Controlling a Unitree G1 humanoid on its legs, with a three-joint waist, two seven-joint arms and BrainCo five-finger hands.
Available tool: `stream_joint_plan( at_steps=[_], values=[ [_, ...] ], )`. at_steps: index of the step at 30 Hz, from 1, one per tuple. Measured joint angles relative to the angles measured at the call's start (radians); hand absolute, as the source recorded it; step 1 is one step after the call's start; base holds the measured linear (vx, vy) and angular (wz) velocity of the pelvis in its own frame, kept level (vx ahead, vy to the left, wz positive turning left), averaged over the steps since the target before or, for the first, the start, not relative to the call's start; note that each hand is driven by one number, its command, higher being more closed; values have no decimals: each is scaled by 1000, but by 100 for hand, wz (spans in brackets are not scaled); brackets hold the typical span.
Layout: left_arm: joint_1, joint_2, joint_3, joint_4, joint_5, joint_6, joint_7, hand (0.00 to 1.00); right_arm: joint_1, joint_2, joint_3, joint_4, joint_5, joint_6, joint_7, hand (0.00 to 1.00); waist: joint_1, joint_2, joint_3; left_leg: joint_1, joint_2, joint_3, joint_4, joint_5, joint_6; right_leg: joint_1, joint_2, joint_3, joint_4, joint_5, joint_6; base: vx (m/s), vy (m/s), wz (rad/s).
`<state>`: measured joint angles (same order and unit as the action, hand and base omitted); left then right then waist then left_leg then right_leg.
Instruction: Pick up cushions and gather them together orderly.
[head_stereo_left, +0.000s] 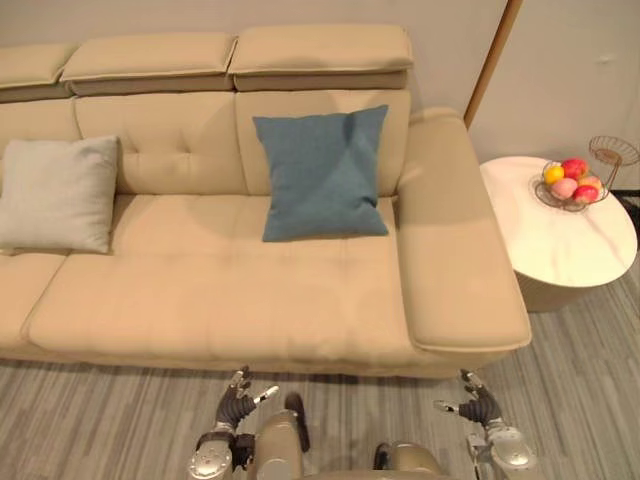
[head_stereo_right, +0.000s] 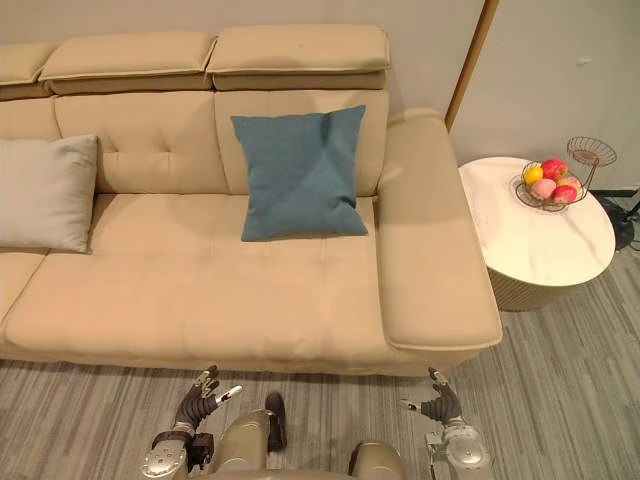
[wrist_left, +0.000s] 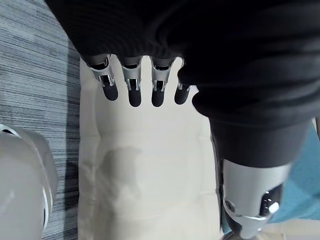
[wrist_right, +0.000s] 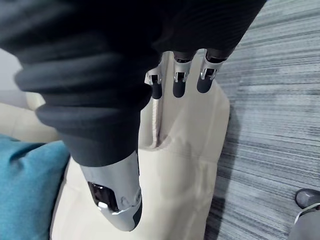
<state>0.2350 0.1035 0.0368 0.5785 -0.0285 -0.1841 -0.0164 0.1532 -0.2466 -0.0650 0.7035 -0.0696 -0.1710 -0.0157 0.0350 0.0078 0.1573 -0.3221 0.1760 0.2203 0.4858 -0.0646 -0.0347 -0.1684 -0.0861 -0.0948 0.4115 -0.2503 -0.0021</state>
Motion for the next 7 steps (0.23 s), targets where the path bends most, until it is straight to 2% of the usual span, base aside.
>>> stream_joint_plan(
  at_steps=[2, 3, 4, 7],
  values=[
    [5, 0, 6, 5, 0, 1, -2, 0, 1, 4, 0, 1, -2, 1, 1, 0, 3, 3, -1, 72, -3, -2, -21, -65, -21, -15, 0, 15, -35, 37, 13, -155, 103, -18],
    [11, 0, 7, 13, 0, 2, -2, 0, 1, 3, -3, 2, -2, 1, 1, 0, 2, 20, -7, 134, -10, -5, -127, -90, -41, -11, 8, 23, -60, 55, 32, -134, 145, -19],
    [11, 7, 16, 21, 0, 3, -2, 0, 3, 13, -13, 22, -2, 2, 1, 0, 0, 14, -11, 164, -27, 6, -195, -89, -44, -8, 3, 39, -83, 74, 52, -131, 141, -17],
    [8, 22, 15, 22, 0, 4, -1, 0, 10, 11, -41, 27, -2, 2, 1, 0, -2, 6, -21, 172, -53, 10, -230, -82, -35, 26, -6, 40, -169, 139, 76, -72, 130, -4]
  ],
)
